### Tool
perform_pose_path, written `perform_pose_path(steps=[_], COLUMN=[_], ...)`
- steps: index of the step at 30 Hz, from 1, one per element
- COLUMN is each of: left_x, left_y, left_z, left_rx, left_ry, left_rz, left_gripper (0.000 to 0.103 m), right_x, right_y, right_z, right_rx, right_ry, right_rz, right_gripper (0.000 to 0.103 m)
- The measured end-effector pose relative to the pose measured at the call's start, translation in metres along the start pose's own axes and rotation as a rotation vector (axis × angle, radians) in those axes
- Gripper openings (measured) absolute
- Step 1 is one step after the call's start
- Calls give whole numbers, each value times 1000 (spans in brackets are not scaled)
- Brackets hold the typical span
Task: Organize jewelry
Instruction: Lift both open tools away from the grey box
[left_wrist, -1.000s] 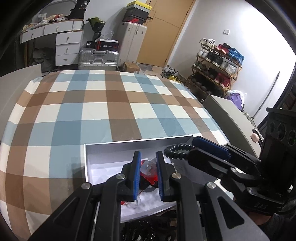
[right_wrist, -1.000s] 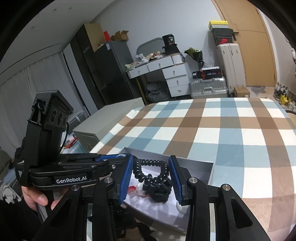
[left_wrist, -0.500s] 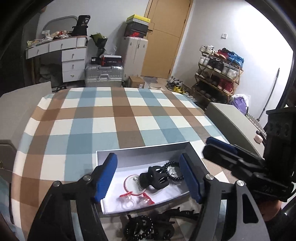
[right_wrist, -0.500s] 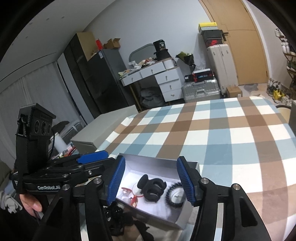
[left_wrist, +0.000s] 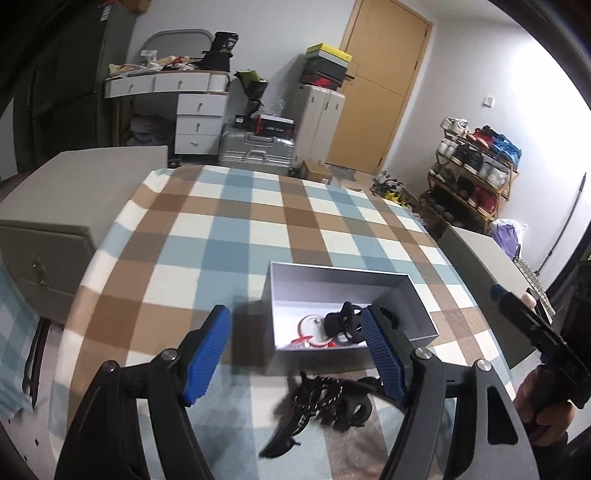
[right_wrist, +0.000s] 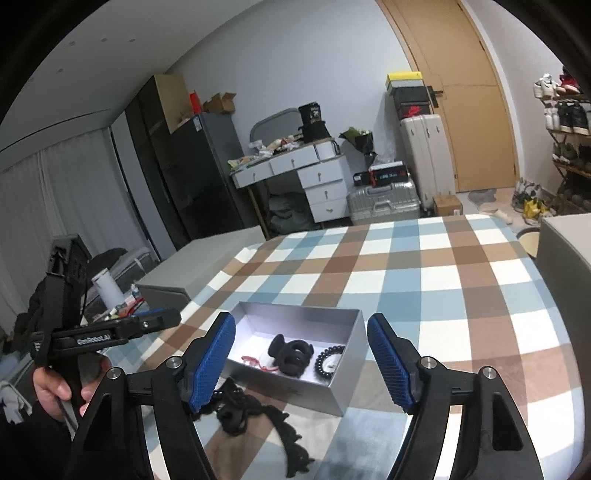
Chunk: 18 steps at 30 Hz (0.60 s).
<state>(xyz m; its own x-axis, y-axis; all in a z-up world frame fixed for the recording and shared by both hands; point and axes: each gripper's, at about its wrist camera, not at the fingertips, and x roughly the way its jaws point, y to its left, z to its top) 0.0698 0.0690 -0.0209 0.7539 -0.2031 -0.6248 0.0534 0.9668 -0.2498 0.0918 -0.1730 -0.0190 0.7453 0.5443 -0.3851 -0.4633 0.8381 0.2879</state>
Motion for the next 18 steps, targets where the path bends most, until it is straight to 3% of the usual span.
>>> perform_pose_path(steps=[10,18], left_x=[-13,-3], left_y=[-1,8], left_z=[-8,-37], left_rx=[-25,-6], left_ry=[-3,119], left_rz=[14,-4], left_gripper=[82,88], right_x=[-12,-23], right_y=[18,29], right_z=[-10,-27], right_rx=[-31,-59], right_ry=[-14,-6], right_rz=[23,29], right_gripper=[83,96])
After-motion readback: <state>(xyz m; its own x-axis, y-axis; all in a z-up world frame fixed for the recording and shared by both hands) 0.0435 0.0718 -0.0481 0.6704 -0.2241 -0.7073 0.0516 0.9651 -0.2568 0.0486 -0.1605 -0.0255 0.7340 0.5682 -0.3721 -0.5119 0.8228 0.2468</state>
